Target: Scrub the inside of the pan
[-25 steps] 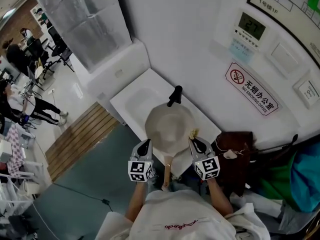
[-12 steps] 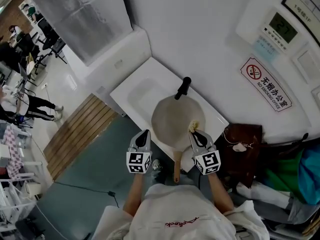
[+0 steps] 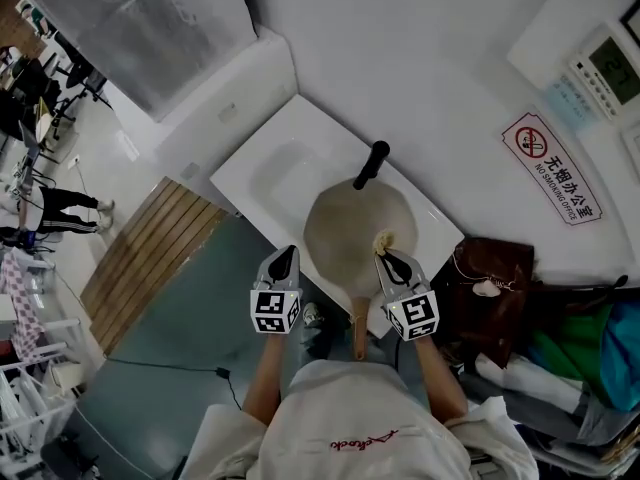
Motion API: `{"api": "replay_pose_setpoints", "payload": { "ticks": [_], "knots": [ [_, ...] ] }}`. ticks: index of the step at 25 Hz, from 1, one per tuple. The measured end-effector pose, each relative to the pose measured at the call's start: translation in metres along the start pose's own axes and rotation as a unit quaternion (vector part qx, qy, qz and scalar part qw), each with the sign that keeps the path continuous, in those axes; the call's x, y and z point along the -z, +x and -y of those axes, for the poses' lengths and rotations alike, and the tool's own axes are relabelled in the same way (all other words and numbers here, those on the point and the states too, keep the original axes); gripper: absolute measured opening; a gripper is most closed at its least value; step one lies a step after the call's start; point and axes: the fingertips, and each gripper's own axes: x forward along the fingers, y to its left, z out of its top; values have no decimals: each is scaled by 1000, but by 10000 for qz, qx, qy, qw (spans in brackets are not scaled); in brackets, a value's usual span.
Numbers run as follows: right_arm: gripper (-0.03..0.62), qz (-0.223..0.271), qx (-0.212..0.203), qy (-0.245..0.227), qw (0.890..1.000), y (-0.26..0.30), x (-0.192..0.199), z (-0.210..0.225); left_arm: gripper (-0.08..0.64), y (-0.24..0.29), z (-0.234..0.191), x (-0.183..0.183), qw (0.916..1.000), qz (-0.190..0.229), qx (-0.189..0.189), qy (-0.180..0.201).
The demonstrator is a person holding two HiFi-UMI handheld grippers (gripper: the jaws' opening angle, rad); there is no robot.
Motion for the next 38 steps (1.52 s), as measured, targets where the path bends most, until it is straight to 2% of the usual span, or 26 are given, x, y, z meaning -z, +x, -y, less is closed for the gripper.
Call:
{"api": "replay_pose_setpoints", "payload": {
  "ticks": [9,17,26,29,38],
  "knots": [
    [28,-355,-43,90,9993,25,28,8,0,26,-9,17,9997,-238,75,-52],
    [28,-672,-238,108,9974,47,56,3,0,50,-12,33,9991,-395,133,-80],
    [28,-856,-359,-113,9956,63,64,5,0,70,-16,39,9987,-467,152,-100],
    [28,-877,-366,-181,9953,66,65,7,55,74,-14,41,9984,-509,182,-145],
    [28,-1155,-469,-759,9893,75,68,2,81,83,-12,53,9971,-687,239,-235]
  ]
}}
